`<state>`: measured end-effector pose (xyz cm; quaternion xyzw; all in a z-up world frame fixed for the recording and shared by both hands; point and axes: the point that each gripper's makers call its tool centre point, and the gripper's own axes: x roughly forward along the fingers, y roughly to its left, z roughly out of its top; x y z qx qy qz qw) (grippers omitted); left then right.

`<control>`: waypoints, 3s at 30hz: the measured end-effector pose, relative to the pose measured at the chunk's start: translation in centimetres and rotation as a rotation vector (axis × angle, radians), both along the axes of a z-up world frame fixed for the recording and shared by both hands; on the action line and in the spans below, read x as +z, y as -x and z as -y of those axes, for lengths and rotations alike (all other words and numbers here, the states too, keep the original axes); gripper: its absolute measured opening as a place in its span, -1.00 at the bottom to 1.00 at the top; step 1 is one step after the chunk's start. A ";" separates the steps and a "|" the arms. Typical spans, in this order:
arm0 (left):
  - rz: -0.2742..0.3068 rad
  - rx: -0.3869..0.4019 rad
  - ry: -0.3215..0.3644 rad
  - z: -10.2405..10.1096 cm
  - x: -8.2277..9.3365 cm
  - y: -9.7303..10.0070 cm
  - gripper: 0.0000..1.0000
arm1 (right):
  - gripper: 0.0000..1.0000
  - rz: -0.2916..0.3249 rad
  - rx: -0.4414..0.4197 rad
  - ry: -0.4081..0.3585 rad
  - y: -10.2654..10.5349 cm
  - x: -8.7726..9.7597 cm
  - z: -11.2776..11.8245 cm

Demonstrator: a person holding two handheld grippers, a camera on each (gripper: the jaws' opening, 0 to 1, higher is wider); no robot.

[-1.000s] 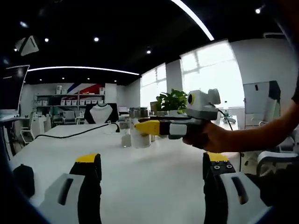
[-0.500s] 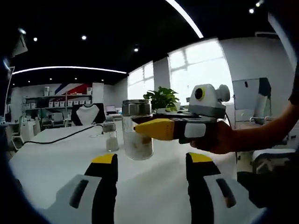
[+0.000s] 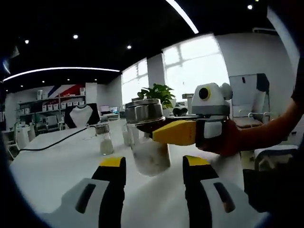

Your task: Rotate the seasoning bottle until the label or dispensing opening points toward the visible target arrow and the bottle remains upright within the marked orientation range

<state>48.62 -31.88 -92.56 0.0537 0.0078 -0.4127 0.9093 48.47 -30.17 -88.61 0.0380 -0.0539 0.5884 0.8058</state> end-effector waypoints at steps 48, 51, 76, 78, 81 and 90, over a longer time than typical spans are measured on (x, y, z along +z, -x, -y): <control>0.141 0.298 -0.109 -0.1 1.5 0.2 -0.28 | -0.37 -0.083 -0.282 -0.006 0.9 0.8 -0.7; 0.122 0.207 -0.073 0.2 1.6 0.4 -0.28 | -0.38 -0.100 -0.207 0.001 1.2 0.9 -0.5; -0.051 -0.380 0.140 2.3 1.4 6.5 -0.30 | -0.37 -0.003 0.226 0.114 7.8 0.5 -0.3; -0.048 -0.371 0.139 2.3 1.5 6.5 -0.31 | -0.37 -0.005 0.229 0.100 7.7 0.5 -0.2; -0.046 -0.287 0.113 2.3 1.4 5.6 -0.31 | -0.37 0.005 0.174 0.091 6.9 0.7 -0.2; 0.037 0.098 -0.069 1.2 0.6 1.9 -0.32 | -0.34 0.030 -0.128 0.127 3.5 0.1 -0.5</control>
